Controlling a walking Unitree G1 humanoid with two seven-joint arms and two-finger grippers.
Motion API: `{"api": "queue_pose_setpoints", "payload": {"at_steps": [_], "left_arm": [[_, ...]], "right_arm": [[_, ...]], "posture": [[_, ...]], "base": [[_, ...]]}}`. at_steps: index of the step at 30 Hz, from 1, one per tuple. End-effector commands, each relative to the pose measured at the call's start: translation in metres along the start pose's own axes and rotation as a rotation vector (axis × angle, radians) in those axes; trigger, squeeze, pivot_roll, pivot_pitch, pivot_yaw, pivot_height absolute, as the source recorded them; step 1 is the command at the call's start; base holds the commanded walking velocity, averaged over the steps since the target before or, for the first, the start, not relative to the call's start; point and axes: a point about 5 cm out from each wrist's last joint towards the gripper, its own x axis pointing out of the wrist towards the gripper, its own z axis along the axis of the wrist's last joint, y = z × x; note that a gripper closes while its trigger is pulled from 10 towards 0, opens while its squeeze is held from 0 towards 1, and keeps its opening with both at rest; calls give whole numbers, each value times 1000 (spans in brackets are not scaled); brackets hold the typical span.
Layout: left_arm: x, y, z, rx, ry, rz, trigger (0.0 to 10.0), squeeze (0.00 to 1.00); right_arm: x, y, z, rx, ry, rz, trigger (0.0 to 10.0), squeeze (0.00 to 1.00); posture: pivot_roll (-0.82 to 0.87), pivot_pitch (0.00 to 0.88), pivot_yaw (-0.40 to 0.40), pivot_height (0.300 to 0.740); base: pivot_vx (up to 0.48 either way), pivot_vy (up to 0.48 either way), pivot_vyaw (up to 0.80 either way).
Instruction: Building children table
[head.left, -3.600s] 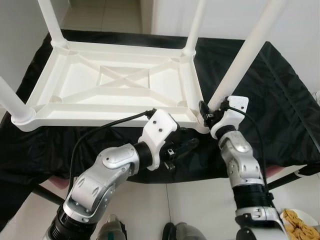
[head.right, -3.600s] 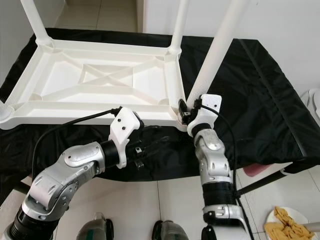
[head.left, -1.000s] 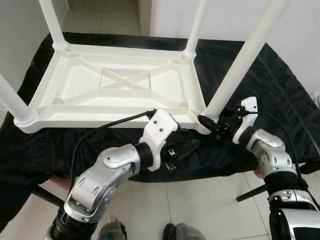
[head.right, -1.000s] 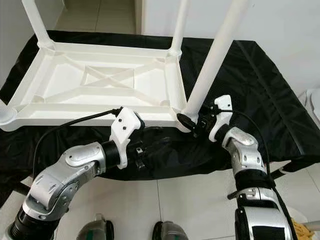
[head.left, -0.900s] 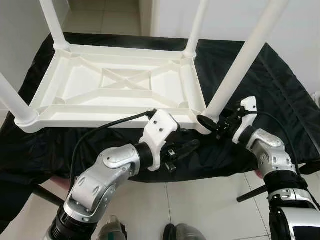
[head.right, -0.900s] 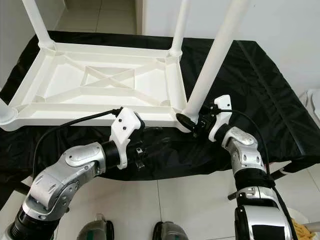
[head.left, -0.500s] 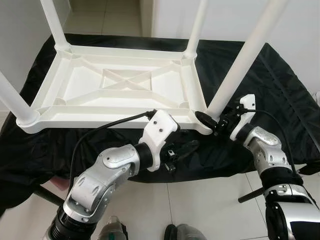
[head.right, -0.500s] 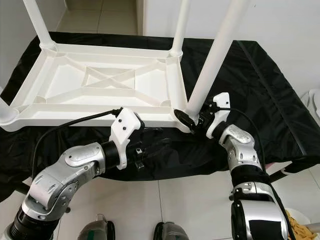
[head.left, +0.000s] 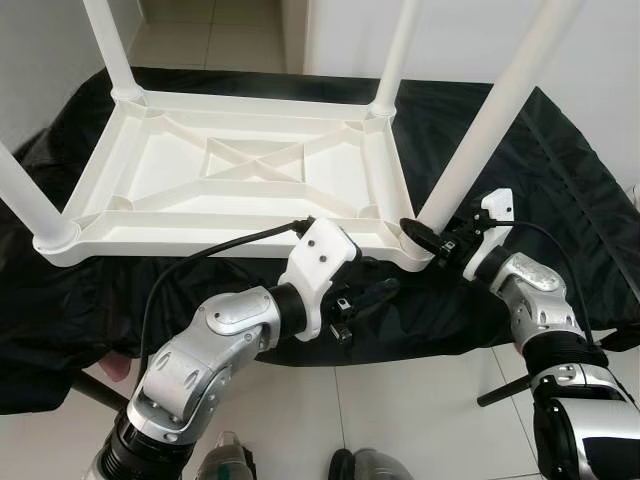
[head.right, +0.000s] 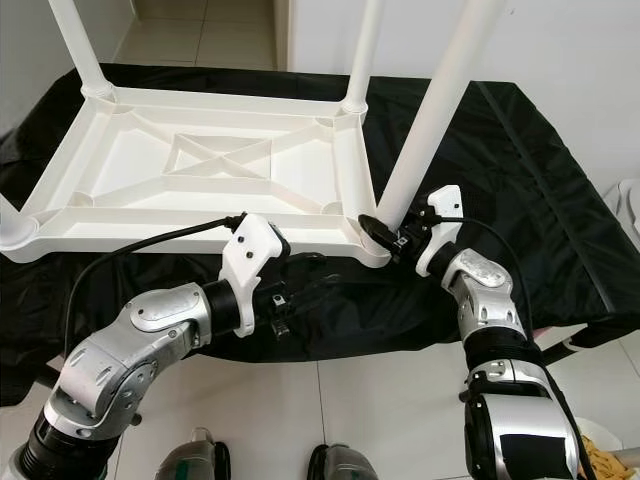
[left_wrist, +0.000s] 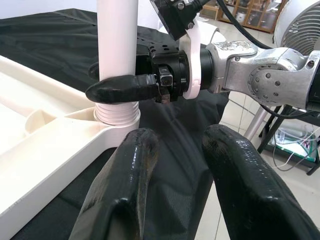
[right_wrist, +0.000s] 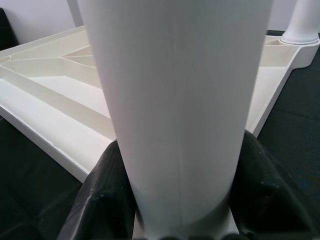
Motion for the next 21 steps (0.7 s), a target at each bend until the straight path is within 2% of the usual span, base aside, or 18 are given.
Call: {"api": "queue_pose_setpoints", "payload": {"at_steps": [1, 3, 11, 21], "left_arm": [[1, 0, 2, 7, -2, 26, 10000, 0], [1, 0, 1, 5, -3, 27, 10000, 0], [2, 0, 1, 0, -7, 26, 10000, 0], [3, 0, 1, -2, -9, 22, 10000, 0]], "right_arm": [[-5, 1, -10, 16, 46, 1, 10000, 0], [-5, 1, -10, 22, 41, -7, 10000, 0], [-3, -1, -11, 12, 22, -164, 10000, 0], [-1, 12, -12, 24, 3, -315, 10000, 0]], "posture": [[55, 75, -49, 740], [53, 73, -51, 740], [48, 65, -57, 740], [39, 56, -57, 740]], "base": [[0, 0, 0], [0, 0, 0], [0, 0, 0], [0, 0, 0]]}}
